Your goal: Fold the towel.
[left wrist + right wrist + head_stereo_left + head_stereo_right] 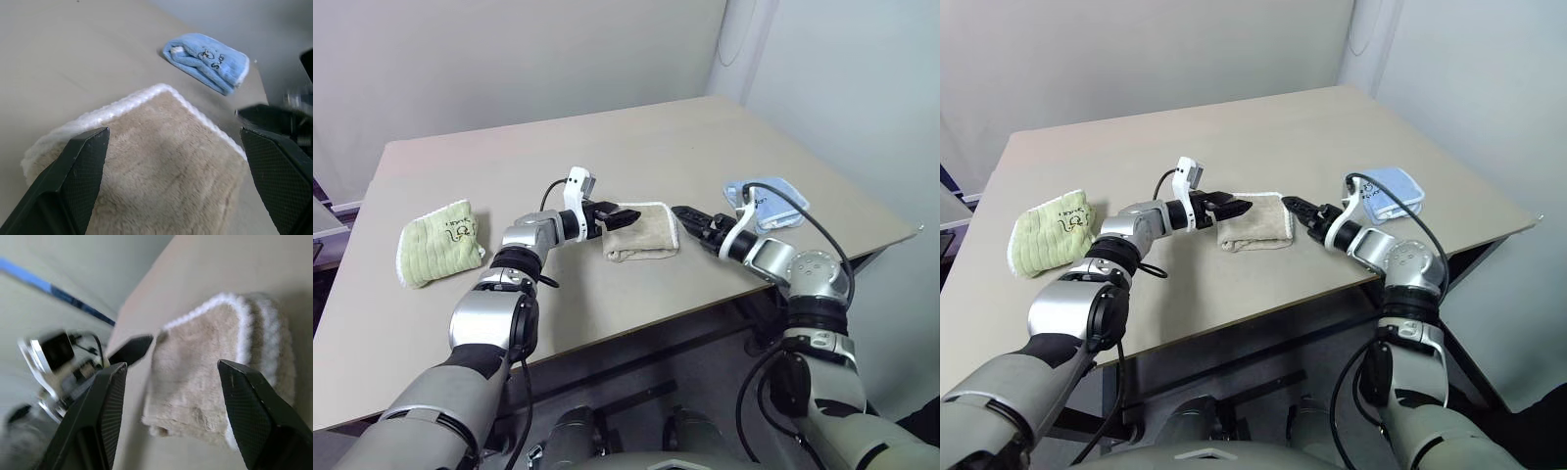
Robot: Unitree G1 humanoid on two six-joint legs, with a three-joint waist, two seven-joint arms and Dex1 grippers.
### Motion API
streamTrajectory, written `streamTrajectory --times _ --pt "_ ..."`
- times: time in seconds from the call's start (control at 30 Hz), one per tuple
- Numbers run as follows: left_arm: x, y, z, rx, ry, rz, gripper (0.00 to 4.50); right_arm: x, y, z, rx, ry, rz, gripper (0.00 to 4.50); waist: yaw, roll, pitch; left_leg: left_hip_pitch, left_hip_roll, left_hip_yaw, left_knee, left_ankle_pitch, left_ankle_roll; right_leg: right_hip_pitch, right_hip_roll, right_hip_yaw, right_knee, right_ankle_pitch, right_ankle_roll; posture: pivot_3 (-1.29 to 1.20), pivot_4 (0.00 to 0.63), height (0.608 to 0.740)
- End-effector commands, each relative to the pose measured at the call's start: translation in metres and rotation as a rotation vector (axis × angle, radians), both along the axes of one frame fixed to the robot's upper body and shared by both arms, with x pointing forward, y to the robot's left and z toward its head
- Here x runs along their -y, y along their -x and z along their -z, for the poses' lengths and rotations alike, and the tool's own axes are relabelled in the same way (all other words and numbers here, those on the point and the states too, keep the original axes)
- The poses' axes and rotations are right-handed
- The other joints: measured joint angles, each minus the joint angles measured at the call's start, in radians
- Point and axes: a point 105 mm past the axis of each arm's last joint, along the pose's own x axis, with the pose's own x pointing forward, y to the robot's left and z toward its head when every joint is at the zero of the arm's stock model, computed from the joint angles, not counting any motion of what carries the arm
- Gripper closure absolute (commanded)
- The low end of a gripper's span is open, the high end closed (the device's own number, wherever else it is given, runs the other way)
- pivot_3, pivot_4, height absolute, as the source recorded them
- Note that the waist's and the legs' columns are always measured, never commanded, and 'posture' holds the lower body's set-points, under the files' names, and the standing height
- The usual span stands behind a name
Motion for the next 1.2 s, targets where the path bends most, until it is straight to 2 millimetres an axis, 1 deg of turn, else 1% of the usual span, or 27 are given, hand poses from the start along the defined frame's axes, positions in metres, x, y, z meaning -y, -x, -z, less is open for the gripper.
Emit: streamTrajectory --times 0.03,0.1,0.2,0.27,0.37,0.47,0.57,0.67,0.77,0.9,1.07,1.2 --pt "-0.006 0.000 -0.009 0.049 -0.020 0.018 0.00 0.007 0.002 0.000 -0.080 -0.068 -0.013 1.40 0.000 0.000 0.000 0.001 0.000 0.001 -0.003 0.000 0.000 0.000 0.000 0.000 -0.002 0.001 -0.001 0.00 0.000 0.721" --pt "-0.010 0.001 -0.006 0.049 -0.029 0.019 0.00 0.006 0.005 0.009 -0.138 -0.065 -0.034 1.40 -0.002 0.000 0.000 0.001 0.000 0.002 -0.011 0.001 -0.001 -0.002 0.000 0.000 -0.007 0.003 -0.003 0.00 0.000 0.721" --pt "-0.012 0.006 -0.002 0.039 -0.041 0.046 0.00 -0.005 0.006 0.020 -0.183 -0.052 -0.074 1.40 -0.008 0.000 0.000 0.001 0.000 0.002 -0.011 0.002 -0.003 -0.003 0.002 0.000 -0.007 0.003 -0.002 0.00 0.000 0.721" --pt "-0.013 0.009 -0.002 0.038 -0.037 0.059 0.00 -0.012 0.002 0.024 -0.197 -0.058 -0.080 1.40 -0.012 0.000 0.000 0.001 0.000 0.002 -0.009 0.002 -0.003 -0.003 0.002 0.000 -0.007 0.004 0.002 0.00 0.000 0.721" --pt "-0.017 0.009 -0.003 0.037 -0.035 0.049 0.00 -0.020 -0.005 0.028 -0.211 -0.051 -0.077 1.40 -0.014 0.000 0.000 0.001 0.000 0.002 -0.005 0.002 -0.002 -0.002 0.002 0.000 -0.008 0.005 0.004 0.00 0.000 0.721" --pt "-0.026 0.009 -0.006 0.030 -0.030 0.039 0.00 -0.030 -0.010 0.032 -0.231 -0.038 -0.086 1.40 -0.011 0.000 0.000 0.001 0.000 0.002 -0.003 0.002 -0.001 -0.002 0.002 0.000 -0.008 0.006 0.006 0.00 0.000 0.721" --pt "-0.034 0.013 -0.005 0.002 -0.027 0.050 0.00 -0.035 -0.016 0.037 -0.244 -0.005 -0.070 1.40 -0.011 0.000 0.000 0.001 0.000 0.002 -0.003 0.002 -0.001 -0.002 0.002 0.000 -0.008 0.006 0.005 0.00 0.000 0.721" --pt "-0.040 0.012 -0.005 -0.026 -0.019 0.016 0.00 -0.037 -0.020 0.034 -0.231 -0.003 -0.065 1.40 -0.010 0.000 0.000 0.001 0.000 0.001 -0.001 0.002 -0.001 -0.001 0.002 0.000 -0.008 0.006 0.005 0.00 0.000 0.721" --pt "-0.042 0.011 -0.002 -0.045 -0.023 0.000 0.00 -0.036 -0.022 0.032 -0.229 -0.005 -0.062 1.40 -0.011 0.000 0.000 0.001 0.000 0.001 0.001 0.002 -0.001 -0.001 0.001 0.000 -0.008 0.006 0.005 0.00 0.000 0.721" --pt "-0.041 0.012 0.012 -0.051 -0.092 -0.014 0.00 -0.038 -0.023 0.036 -0.248 -0.003 -0.064 1.40 -0.011 0.000 0.000 0.001 0.001 0.001 0.001 0.002 -0.001 -0.001 0.002 0.000 -0.008 0.007 0.005 0.00 0.000 0.721" --pt "-0.034 0.013 0.015 -0.068 -0.070 -0.012 0.00 -0.061 -0.024 0.031 -0.244 -0.010 -0.125 1.40 -0.014 0.000 0.000 0.001 0.001 0.001 0.001 0.002 -0.001 -0.001 0.002 0.000 -0.008 0.007 0.004 0.00 0.000 0.721" --pt "-0.033 0.012 0.017 -0.061 -0.084 -0.017 0.00 -0.079 -0.023 0.034 -0.253 0.023 -0.156 1.40 -0.014 0.000 0.000 0.001 0.002 0.001 0.001 0.002 -0.001 -0.002 0.003 0.000 -0.008 0.008 0.005 0.00 0.000 0.721"
